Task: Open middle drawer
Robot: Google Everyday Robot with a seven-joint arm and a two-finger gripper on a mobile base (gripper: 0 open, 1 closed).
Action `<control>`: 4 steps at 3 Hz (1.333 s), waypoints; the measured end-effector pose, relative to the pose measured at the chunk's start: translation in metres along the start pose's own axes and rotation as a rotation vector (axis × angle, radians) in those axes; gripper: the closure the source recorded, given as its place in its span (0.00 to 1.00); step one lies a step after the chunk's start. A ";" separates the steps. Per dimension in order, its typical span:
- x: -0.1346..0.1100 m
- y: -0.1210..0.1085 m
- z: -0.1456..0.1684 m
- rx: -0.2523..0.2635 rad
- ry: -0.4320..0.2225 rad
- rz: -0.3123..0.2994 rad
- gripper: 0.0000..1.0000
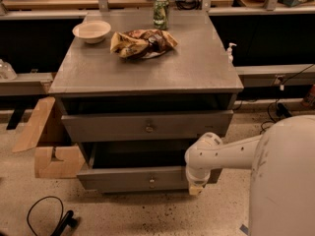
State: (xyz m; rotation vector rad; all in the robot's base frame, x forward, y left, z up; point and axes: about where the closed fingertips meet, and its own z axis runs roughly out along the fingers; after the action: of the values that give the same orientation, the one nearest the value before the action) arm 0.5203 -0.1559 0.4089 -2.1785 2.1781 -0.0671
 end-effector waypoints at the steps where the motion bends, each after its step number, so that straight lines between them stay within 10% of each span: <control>1: 0.003 0.024 -0.006 -0.029 0.005 0.029 0.78; 2: 0.003 0.023 -0.012 -0.029 0.005 0.029 0.99; 4: 0.003 0.023 -0.018 -0.029 0.005 0.029 1.00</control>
Offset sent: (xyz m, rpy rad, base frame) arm -0.1158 -0.0193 0.0093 -0.0161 0.1428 -0.1675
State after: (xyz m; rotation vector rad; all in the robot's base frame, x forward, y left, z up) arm 0.4960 -0.1588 0.4256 -2.1631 2.2265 -0.0400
